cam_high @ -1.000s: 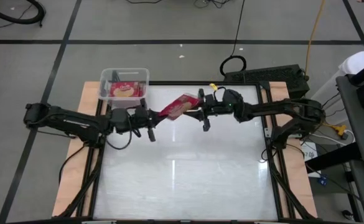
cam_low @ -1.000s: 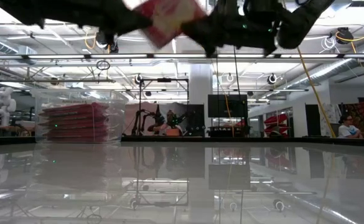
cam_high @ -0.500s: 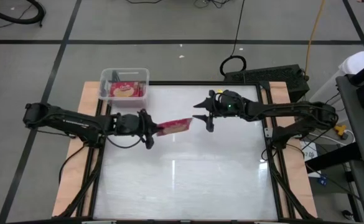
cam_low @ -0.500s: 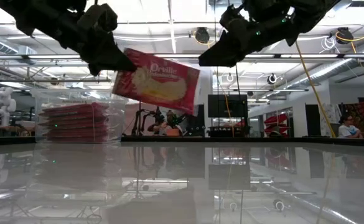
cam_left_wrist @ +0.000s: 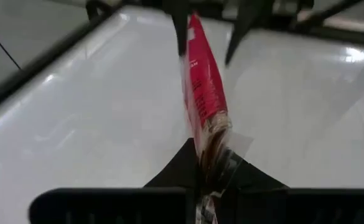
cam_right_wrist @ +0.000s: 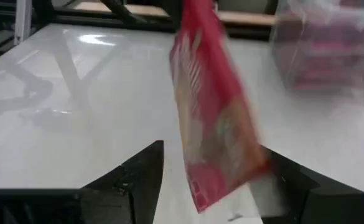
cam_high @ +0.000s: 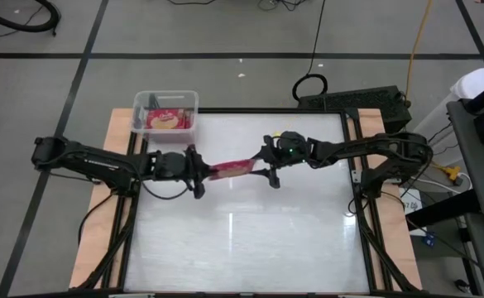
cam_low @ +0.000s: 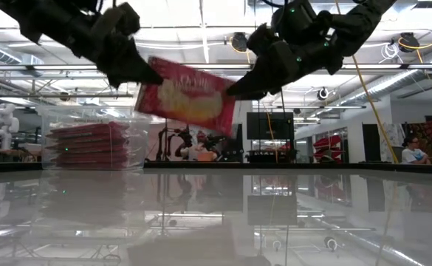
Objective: Sort popcorn bags into baskets
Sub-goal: Put the red popcorn bag into the transparent container
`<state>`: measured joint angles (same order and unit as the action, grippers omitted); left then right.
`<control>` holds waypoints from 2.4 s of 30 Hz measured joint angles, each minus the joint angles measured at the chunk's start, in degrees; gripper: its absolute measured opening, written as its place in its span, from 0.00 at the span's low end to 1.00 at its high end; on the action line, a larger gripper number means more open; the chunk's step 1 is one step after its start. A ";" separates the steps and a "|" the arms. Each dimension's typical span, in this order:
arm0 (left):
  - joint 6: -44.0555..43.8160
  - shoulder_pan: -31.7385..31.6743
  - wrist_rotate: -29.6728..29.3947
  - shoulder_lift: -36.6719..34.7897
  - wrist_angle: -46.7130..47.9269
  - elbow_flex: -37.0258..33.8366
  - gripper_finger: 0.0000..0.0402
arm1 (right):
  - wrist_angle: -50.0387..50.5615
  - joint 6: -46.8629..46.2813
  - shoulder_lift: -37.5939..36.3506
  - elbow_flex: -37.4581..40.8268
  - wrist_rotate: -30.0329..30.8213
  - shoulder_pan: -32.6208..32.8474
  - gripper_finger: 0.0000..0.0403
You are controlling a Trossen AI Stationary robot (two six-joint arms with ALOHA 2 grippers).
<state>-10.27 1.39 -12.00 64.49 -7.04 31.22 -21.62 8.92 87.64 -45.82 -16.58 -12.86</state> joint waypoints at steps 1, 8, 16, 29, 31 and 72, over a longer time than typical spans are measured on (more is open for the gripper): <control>0.11 -0.33 0.16 -1.29 0.19 0.00 0.05 | -0.76 0.53 0.04 0.00 -0.01 0.00 0.52; 3.36 -2.95 3.10 -9.45 0.90 0.02 0.05 | -14.84 -1.07 0.48 -0.03 -5.92 -0.75 0.50; 8.96 -2.97 3.59 -10.29 -0.45 0.02 0.05 | -19.80 -1.78 0.59 -0.02 -7.28 -1.34 0.26; 8.32 -1.93 -6.71 -13.04 -5.39 0.07 0.43 | -27.03 -3.28 0.63 0.02 -4.51 -4.97 0.02; 6.08 -1.65 -12.51 -15.11 -0.93 0.08 0.52 | -28.41 -3.97 0.61 0.02 -4.39 -6.01 0.01; 9.17 -7.76 4.61 -8.13 -46.64 -12.26 0.34 | -47.24 -13.08 9.71 -9.60 -1.99 -2.86 0.00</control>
<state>-1.09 -6.37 -7.39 56.36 -53.68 18.96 -68.86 -4.15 97.35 -55.42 -18.57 -15.72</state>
